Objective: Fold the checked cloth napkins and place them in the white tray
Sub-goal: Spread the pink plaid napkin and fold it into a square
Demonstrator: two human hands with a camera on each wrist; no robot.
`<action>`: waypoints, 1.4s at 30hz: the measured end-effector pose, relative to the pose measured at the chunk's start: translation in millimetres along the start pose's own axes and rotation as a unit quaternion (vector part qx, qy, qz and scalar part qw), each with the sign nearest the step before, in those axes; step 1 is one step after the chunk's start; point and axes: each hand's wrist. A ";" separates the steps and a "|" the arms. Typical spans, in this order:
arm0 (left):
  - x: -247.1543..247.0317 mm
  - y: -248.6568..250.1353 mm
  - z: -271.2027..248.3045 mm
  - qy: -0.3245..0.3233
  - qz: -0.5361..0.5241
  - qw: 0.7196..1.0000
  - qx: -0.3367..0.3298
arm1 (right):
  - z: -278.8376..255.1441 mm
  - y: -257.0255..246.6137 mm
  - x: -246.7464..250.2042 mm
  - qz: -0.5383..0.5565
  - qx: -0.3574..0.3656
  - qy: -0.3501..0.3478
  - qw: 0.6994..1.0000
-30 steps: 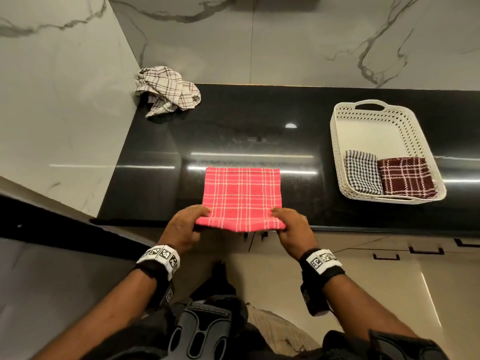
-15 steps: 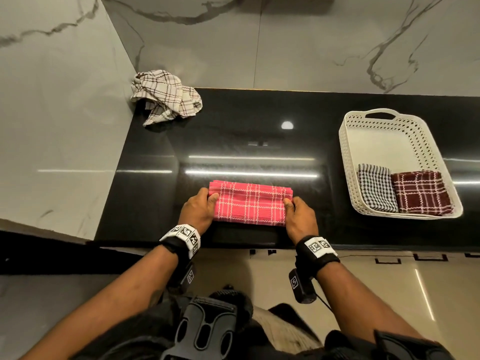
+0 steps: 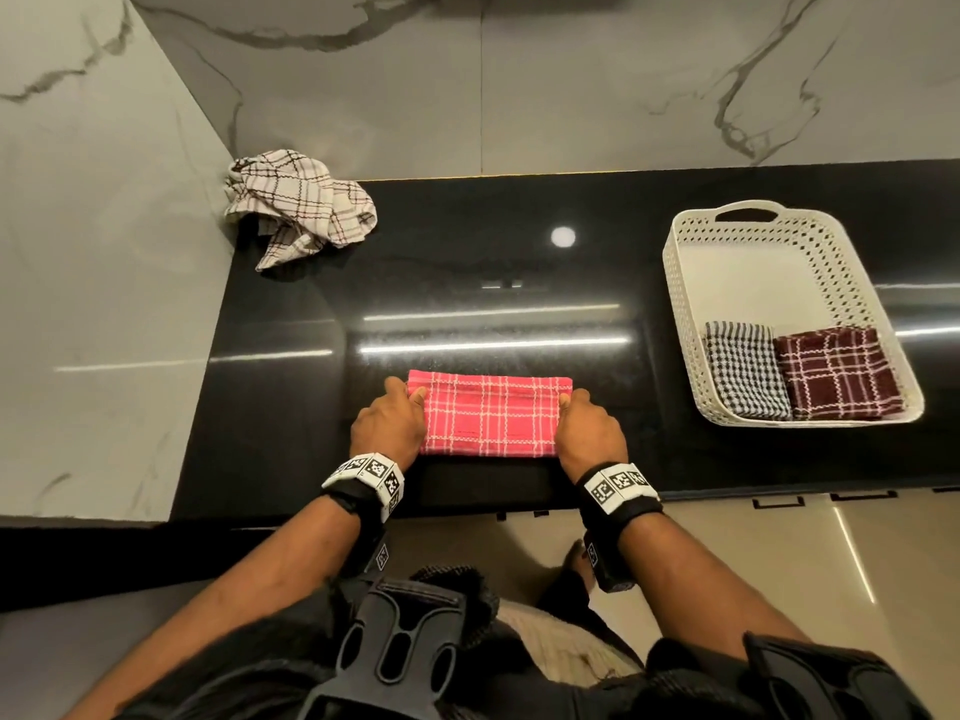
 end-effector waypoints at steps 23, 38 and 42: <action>-27.8 -20.5 -7.4 0.021 0.198 0.950 -0.241 | 10.1 1.5 -15.4 -0.152 0.223 -0.157 0.950; -26.8 6.9 -58.4 0.008 0.157 0.896 -0.416 | -5.1 3.0 11.1 -0.126 0.279 -0.098 0.947; -21.6 -11.4 -49.3 0.023 0.144 0.923 -0.357 | -30.5 7.7 5.6 -0.128 0.257 -0.055 0.956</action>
Point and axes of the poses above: each hand's wrist, its own z-axis towards the middle knuckle, its own x-axis out of the back of the hand, y = z × x, and after that the axes turned 13 degrees about x, right-handed
